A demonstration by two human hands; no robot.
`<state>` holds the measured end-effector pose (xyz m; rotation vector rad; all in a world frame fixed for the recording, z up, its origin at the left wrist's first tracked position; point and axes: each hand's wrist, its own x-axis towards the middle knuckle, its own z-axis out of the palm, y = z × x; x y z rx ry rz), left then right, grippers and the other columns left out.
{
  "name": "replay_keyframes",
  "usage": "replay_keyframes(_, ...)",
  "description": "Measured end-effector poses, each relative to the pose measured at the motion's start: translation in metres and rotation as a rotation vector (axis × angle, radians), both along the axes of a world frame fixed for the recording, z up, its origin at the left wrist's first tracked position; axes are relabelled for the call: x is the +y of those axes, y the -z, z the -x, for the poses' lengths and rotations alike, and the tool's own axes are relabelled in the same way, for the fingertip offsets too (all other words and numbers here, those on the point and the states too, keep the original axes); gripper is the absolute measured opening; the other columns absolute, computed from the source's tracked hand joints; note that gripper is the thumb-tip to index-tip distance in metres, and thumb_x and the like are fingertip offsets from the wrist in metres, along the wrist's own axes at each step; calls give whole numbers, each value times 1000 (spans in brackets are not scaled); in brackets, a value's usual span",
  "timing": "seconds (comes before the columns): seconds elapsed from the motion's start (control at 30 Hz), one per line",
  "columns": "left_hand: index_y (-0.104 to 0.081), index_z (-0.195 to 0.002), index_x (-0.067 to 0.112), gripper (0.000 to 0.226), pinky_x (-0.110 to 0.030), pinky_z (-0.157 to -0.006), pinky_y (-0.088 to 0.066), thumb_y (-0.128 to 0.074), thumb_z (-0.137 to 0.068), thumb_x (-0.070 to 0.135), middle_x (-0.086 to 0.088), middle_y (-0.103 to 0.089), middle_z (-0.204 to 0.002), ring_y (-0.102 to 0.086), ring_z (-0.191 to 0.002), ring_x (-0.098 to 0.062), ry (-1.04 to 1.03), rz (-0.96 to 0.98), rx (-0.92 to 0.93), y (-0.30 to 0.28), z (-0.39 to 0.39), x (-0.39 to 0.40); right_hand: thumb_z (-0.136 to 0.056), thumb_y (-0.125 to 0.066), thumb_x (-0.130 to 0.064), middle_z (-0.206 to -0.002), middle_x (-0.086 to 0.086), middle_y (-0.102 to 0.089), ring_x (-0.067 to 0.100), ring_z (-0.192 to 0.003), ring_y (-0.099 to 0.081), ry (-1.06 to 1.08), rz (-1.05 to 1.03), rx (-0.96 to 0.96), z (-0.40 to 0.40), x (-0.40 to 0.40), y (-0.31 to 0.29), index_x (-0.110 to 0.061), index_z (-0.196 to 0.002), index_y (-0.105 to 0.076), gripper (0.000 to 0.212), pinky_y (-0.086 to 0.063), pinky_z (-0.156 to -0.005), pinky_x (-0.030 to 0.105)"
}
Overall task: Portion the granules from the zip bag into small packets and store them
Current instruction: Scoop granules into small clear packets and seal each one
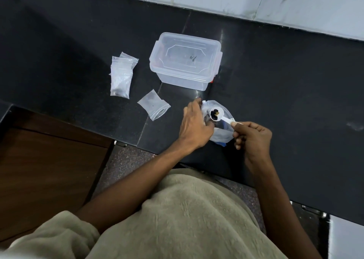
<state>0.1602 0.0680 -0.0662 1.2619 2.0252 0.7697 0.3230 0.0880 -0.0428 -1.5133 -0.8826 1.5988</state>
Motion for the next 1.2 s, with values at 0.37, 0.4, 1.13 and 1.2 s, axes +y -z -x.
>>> replay_keyframes(0.37,-44,-146,21,101,-26,-109,-24,-53,-47,6,6,-44,-150,-38,-137,-15,114,-124,163,-16,93,-39,-86,-75,-1,-52,5,-57,10,-36,-40,-116,-19,94,19,-5,-17,0,-75,-67,13,-33,-36,20)
replay_keyframes(0.4,-42,-148,22,104,-24,-109,-19,-54,-47,4,8,-40,-155,-34,-143,-12,158,-87,212,-15,107,-41,-85,-75,-2,-52,5,-57,10,-36,-41,-129,-29,84,24,-6,-18,-1,-73,-66,15,-33,-36,20)
replay_keyframes(1.13,-63,-129,19,69,-42,-107,-33,-81,-63,18,4,-59,-124,-53,-116,-18,501,-232,179,16,188,-24,-88,-74,-8,-55,7,-66,11,-41,-50,-105,-52,-236,139,-44,-24,-4,-76,-71,13,-41,-38,23)
replay_keyframes(1.2,-65,-127,19,67,-50,-103,-42,-83,-62,21,5,-59,-121,-55,-114,-17,440,-262,89,16,187,-25,-88,-74,-10,-55,6,-68,10,-41,-53,-105,-105,-303,145,-47,-23,-5,-76,-72,14,-44,-39,24)
